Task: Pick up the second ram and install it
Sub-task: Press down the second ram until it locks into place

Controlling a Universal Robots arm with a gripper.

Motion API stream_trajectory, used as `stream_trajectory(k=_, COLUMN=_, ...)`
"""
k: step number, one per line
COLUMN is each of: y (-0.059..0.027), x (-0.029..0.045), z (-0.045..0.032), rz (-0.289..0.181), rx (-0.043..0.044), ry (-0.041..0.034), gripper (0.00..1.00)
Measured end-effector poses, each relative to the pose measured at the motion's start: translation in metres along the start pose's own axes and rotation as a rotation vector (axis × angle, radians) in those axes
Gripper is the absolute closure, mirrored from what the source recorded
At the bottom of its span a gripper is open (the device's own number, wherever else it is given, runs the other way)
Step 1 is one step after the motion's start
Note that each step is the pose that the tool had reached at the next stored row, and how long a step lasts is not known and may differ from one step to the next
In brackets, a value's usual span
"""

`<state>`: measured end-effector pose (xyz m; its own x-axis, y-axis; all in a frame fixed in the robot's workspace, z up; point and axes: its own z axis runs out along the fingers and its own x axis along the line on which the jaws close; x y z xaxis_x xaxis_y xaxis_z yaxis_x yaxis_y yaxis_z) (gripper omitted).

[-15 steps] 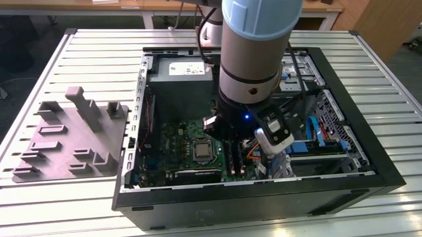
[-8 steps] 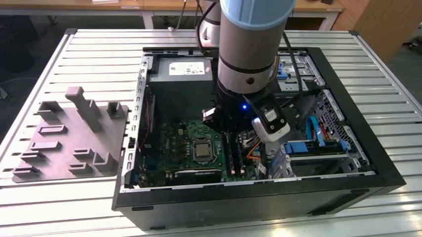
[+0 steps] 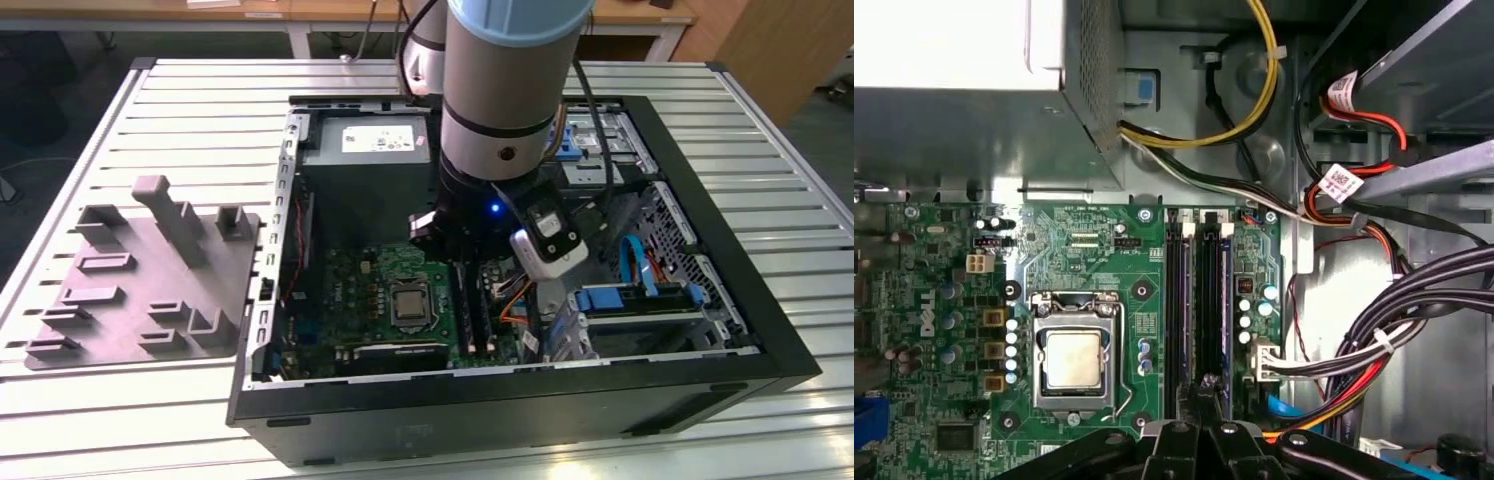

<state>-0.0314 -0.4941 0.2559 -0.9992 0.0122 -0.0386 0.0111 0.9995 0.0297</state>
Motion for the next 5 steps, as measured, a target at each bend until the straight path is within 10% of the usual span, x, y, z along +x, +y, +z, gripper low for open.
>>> stream_trajectory(k=5, y=0.0002, x=0.0, z=-0.0001, rz=0.0, rx=0.0002, ry=0.0, gripper=0.9)
